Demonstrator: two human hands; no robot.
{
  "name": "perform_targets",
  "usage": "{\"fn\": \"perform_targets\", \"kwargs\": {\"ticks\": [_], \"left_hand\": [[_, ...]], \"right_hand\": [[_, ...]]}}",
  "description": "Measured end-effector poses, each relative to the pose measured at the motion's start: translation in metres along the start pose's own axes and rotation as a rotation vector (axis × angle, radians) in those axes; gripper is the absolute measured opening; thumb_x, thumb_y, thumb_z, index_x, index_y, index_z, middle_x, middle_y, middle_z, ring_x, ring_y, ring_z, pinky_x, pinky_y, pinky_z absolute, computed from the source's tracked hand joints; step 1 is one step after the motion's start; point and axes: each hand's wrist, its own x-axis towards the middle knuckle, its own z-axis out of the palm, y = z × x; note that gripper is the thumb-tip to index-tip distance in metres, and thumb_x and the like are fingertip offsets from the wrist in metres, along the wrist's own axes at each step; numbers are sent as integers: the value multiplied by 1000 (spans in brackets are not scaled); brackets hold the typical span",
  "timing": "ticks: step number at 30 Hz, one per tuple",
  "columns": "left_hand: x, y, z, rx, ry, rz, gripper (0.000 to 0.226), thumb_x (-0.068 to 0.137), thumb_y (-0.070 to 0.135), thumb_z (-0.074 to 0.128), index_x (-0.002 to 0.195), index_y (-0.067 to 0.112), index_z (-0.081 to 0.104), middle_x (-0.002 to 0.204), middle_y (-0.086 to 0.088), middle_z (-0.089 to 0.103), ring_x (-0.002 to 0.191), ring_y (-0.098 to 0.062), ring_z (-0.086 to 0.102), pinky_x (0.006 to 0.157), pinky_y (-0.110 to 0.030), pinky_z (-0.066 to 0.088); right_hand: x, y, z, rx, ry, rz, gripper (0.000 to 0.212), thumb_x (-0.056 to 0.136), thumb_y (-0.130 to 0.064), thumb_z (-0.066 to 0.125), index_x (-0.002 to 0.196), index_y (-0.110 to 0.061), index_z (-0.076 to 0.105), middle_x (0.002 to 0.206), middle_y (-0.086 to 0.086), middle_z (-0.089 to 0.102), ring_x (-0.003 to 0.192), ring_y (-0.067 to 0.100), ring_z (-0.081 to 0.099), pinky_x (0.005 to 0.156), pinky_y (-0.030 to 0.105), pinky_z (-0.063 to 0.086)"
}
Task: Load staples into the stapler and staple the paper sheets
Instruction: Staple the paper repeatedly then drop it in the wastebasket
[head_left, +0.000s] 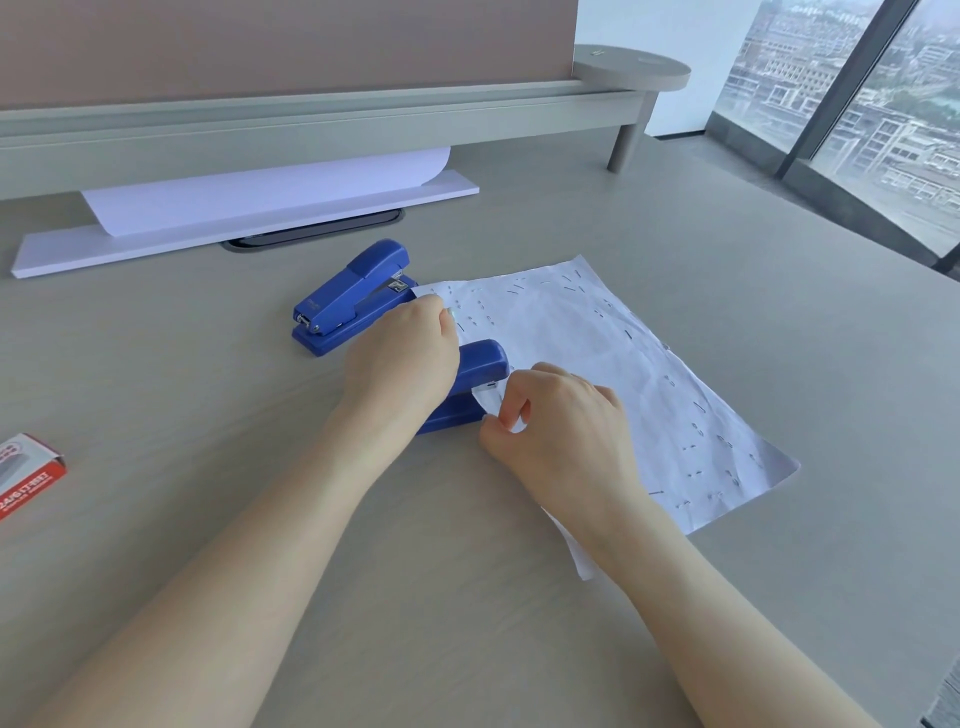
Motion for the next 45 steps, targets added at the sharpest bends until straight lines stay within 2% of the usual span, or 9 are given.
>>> {"fn": "perform_targets", "kwargs": {"ticks": [19, 25, 29, 32, 34, 36, 39, 42, 45], "left_hand": [[-3, 1, 0, -21, -47, 13, 41, 96, 13, 27, 55, 17, 23, 57, 1, 33, 51, -14, 29, 44, -29, 20], [-2, -3, 7, 40, -38, 46, 26, 95, 12, 28, 71, 8, 38, 56, 0, 37, 57, -22, 42, 43, -29, 25], [-1, -4, 7, 52, -51, 63, 23, 95, 11, 29, 74, 9, 38, 55, 1, 37, 58, -24, 44, 42, -29, 26], [-1, -3, 5, 46, -65, 66, 22, 95, 11, 29, 74, 9, 36, 56, 1, 35, 54, -20, 38, 42, -29, 23], [-1, -3, 5, 64, -66, 86, 21, 95, 10, 29, 75, 11, 36, 56, 1, 35, 53, -19, 36, 42, -28, 23], [-1, -4, 6, 89, -85, 105, 18, 94, 8, 31, 77, 11, 36, 60, -1, 37, 55, -19, 37, 46, -28, 29], [3, -4, 5, 161, -156, 127, 13, 94, 9, 33, 87, 9, 43, 69, -4, 42, 66, -23, 43, 58, -32, 37], [6, -1, 4, 265, -214, 161, 12, 93, 9, 34, 82, 13, 37, 59, 1, 33, 64, -21, 40, 47, -28, 27], [8, 1, 5, 371, -266, 192, 10, 89, 7, 37, 83, 15, 34, 59, 2, 30, 55, -17, 35, 44, -27, 20]], "right_hand": [[1, 7, 0, -7, -18, 22, 12, 78, -26, 57, 68, -22, 53, 76, -5, 57, 73, 19, 54, 81, 30, 36], [2, 9, -4, -4, -34, 19, 18, 80, -35, 56, 67, -24, 51, 73, -7, 52, 70, 15, 52, 78, 27, 33], [24, 10, -14, 217, 118, 110, 16, 85, -27, 50, 77, -14, 49, 75, -3, 55, 64, 18, 47, 64, 30, 34], [57, 11, -5, 320, 52, 208, 16, 89, -24, 41, 78, -11, 41, 73, 0, 46, 67, 21, 39, 61, 33, 33], [76, 8, 7, 303, -25, 218, 17, 91, -24, 36, 76, -15, 35, 71, -3, 42, 70, 21, 37, 67, 34, 31], [86, 4, 17, 198, -77, 178, 14, 92, -20, 32, 81, -15, 38, 81, -2, 47, 79, 23, 40, 75, 34, 27], [88, 3, 18, -66, 25, -14, 25, 88, -8, 31, 103, -16, 49, 103, 0, 53, 98, 24, 44, 85, 35, 20], [86, 3, 13, -202, 78, -156, 41, 76, 4, 36, 108, -18, 49, 106, 0, 53, 102, 24, 43, 90, 34, 10], [85, -3, 16, -213, 104, -196, 37, 75, 3, 39, 104, -16, 50, 101, 0, 52, 97, 24, 42, 90, 35, 9]]}}
